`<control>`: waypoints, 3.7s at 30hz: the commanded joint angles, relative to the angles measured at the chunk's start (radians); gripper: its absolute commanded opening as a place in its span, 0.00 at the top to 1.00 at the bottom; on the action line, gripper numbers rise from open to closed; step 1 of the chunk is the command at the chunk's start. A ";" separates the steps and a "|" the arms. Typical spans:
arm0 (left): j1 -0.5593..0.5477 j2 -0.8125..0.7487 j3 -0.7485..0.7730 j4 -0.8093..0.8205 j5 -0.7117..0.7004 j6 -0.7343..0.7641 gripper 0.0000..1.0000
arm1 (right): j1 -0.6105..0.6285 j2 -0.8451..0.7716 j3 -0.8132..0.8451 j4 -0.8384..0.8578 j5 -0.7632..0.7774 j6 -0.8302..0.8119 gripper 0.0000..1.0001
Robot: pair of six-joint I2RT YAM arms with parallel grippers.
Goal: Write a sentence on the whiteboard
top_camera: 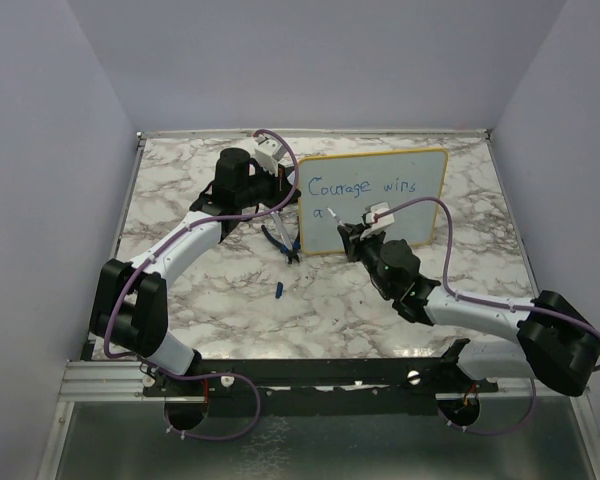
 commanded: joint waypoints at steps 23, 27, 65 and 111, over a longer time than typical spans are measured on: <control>-0.017 -0.017 0.006 -0.028 0.016 0.012 1.00 | -0.003 0.044 -0.035 -0.029 0.025 0.056 0.99; -0.017 -0.018 0.006 -0.028 0.016 0.013 1.00 | -0.001 0.042 -0.054 -0.041 0.021 0.074 0.99; -0.017 -0.017 0.006 -0.029 0.017 0.012 1.00 | 0.001 0.042 -0.008 -0.017 0.099 0.009 0.99; -0.017 -0.022 0.004 -0.028 0.016 0.014 1.00 | 0.001 0.019 -0.013 -0.027 0.163 -0.004 0.99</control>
